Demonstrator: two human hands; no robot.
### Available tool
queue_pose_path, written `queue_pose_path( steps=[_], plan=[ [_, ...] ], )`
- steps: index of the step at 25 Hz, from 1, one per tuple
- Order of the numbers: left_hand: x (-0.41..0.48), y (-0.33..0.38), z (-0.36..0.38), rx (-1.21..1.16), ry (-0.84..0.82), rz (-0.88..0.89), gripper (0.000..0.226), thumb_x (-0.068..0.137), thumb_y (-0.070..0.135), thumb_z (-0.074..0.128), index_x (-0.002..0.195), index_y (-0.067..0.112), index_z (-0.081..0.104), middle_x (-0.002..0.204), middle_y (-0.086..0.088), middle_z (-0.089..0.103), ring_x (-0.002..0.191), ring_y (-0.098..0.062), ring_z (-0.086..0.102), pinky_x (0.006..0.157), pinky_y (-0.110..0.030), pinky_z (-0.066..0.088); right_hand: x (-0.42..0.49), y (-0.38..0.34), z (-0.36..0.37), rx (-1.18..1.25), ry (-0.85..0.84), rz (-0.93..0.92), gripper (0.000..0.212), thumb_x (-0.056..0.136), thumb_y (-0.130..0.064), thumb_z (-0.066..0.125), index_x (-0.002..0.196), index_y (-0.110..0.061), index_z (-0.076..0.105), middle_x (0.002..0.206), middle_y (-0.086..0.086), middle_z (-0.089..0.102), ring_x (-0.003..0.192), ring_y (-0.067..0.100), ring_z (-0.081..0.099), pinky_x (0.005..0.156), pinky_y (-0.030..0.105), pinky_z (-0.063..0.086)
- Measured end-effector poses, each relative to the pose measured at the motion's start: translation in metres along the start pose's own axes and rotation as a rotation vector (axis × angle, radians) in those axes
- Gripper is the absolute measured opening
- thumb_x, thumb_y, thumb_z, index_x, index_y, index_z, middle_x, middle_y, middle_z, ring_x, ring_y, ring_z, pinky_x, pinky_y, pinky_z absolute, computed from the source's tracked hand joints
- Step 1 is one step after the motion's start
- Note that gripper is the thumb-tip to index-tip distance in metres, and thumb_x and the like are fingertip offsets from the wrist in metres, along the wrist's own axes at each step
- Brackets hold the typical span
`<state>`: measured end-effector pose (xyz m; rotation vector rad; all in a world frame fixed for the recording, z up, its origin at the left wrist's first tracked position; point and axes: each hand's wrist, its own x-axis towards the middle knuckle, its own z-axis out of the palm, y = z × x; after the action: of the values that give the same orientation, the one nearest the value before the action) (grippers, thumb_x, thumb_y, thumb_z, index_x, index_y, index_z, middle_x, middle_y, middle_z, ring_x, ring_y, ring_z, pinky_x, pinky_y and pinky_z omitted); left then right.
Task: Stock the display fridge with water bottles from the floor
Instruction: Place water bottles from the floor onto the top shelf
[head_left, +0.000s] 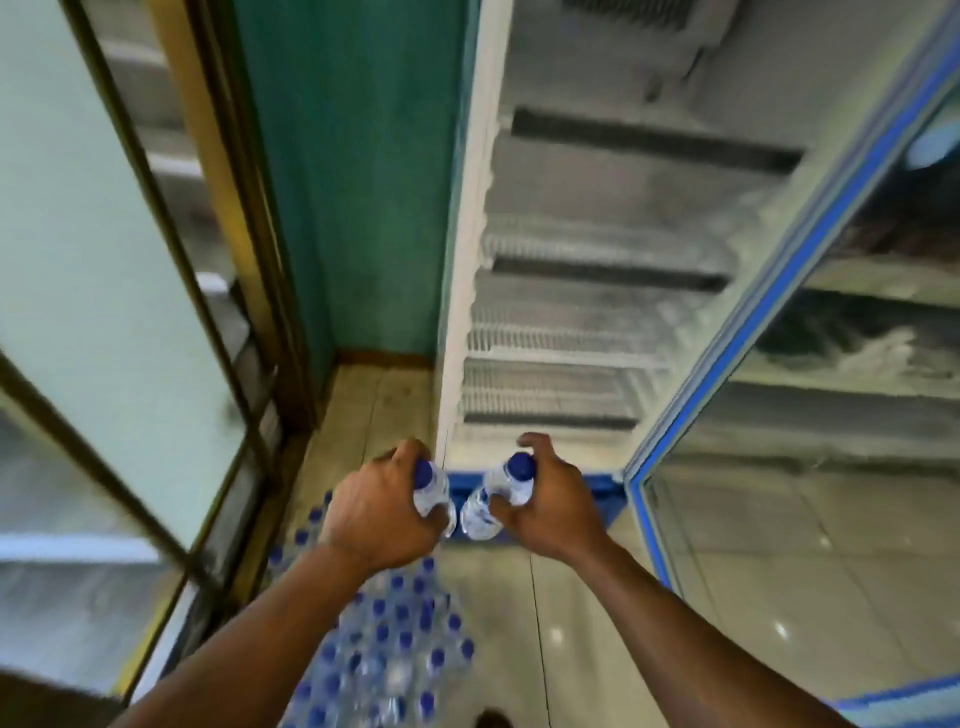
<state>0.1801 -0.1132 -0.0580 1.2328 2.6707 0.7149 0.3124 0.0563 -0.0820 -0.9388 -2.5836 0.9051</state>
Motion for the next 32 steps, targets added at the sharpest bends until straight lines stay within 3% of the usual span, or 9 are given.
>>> queue_pose_path(
  steps=[3, 6, 8, 10, 13, 19, 21, 25, 32],
  plan=[
    [0.060, 0.059, -0.084, -0.065, 0.222, 0.152, 0.052, 0.071, 0.054, 0.068, 0.111, 0.028, 0.048, 0.089, 0.000, 0.069, 0.075, -0.029, 0.067, 0.065, -0.034, 0.054, 0.047, -0.050, -0.101, 0.174, 0.284, -0.155, 0.055, 0.073, -0.041, 0.077, 0.114, -0.032, 0.041, 0.096, -0.005, 0.065, 0.082, 0.020, 0.064, 0.069, 0.032, 0.051],
    [0.119, 0.110, -0.139, -0.183, 0.341, 0.258, 0.055, 0.080, 0.047, 0.072, 0.119, 0.028, 0.039, 0.094, 0.004, 0.066, 0.071, -0.021, 0.063, 0.067, -0.033, 0.053, 0.100, -0.079, -0.179, 0.345, 0.482, -0.261, 0.045, 0.085, -0.029, 0.074, 0.118, -0.028, 0.043, 0.096, -0.007, 0.066, 0.081, 0.009, 0.066, 0.071, 0.027, 0.052],
    [0.169, 0.139, -0.161, -0.268, 0.413, 0.310, 0.059, 0.083, 0.042, 0.073, 0.126, 0.025, 0.037, 0.101, 0.005, 0.064, 0.076, -0.019, 0.064, 0.073, -0.034, 0.054, 0.147, -0.086, -0.228, 0.415, 0.566, -0.288, 0.043, 0.089, -0.028, 0.071, 0.122, -0.027, 0.043, 0.095, -0.013, 0.066, 0.079, -0.004, 0.066, 0.071, 0.020, 0.051],
    [0.221, 0.168, -0.177, -0.340, 0.467, 0.339, 0.061, 0.086, 0.038, 0.072, 0.132, 0.021, 0.035, 0.103, 0.008, 0.061, 0.085, -0.017, 0.065, 0.079, -0.032, 0.053, 0.199, -0.085, -0.274, 0.516, 0.603, -0.305, 0.044, 0.089, -0.031, 0.070, 0.125, -0.025, 0.047, 0.095, -0.015, 0.066, 0.083, -0.003, 0.066, 0.076, 0.022, 0.052],
    [0.299, 0.206, -0.197, -0.402, 0.543, 0.323, 0.058, 0.090, 0.034, 0.068, 0.136, 0.020, 0.036, 0.105, 0.009, 0.058, 0.089, -0.012, 0.059, 0.080, -0.025, 0.044, 0.275, -0.083, -0.328, 0.598, 0.555, -0.300, 0.036, 0.089, -0.034, 0.071, 0.119, -0.027, 0.053, 0.096, -0.014, 0.065, 0.087, 0.006, 0.067, 0.081, 0.030, 0.055],
    [0.460, 0.252, -0.208, -0.343, 0.525, 0.265, 0.052, 0.092, 0.026, 0.066, 0.135, 0.020, 0.038, 0.118, -0.001, 0.060, 0.104, -0.018, 0.059, 0.090, -0.029, 0.044, 0.422, -0.079, -0.388, 0.511, 0.426, -0.383, 0.035, 0.090, -0.029, 0.071, 0.120, -0.025, 0.053, 0.091, -0.022, 0.057, 0.079, -0.006, 0.058, 0.069, 0.011, 0.047],
    [0.493, 0.250, -0.204, -0.322, 0.482, 0.198, 0.051, 0.093, 0.023, 0.064, 0.137, 0.021, 0.036, 0.113, 0.001, 0.056, 0.102, -0.017, 0.057, 0.091, -0.030, 0.045, 0.454, -0.079, -0.385, 0.488, 0.359, -0.393, 0.032, 0.091, -0.026, 0.070, 0.117, -0.027, 0.051, 0.090, -0.026, 0.053, 0.078, -0.007, 0.056, 0.066, 0.007, 0.042],
    [0.553, 0.240, -0.188, -0.315, 0.462, 0.110, 0.049, 0.094, 0.021, 0.061, 0.136, 0.023, 0.036, 0.116, 0.000, 0.055, 0.100, -0.021, 0.056, 0.092, -0.038, 0.051, 0.510, -0.071, -0.367, 0.477, 0.217, -0.405, 0.036, 0.092, -0.022, 0.069, 0.125, -0.026, 0.054, 0.100, -0.017, 0.061, 0.097, 0.012, 0.065, 0.080, 0.019, 0.046],
    [0.609, 0.222, -0.169, -0.391, 0.428, 0.017, 0.053, 0.096, 0.020, 0.058, 0.143, 0.025, 0.034, 0.121, 0.000, 0.055, 0.093, -0.016, 0.055, 0.079, -0.026, 0.045, 0.554, -0.055, -0.350, 0.492, 0.157, -0.391, 0.042, 0.094, -0.024, 0.065, 0.134, -0.028, 0.051, 0.111, -0.011, 0.060, 0.100, 0.013, 0.063, 0.080, 0.019, 0.044]
  ],
)
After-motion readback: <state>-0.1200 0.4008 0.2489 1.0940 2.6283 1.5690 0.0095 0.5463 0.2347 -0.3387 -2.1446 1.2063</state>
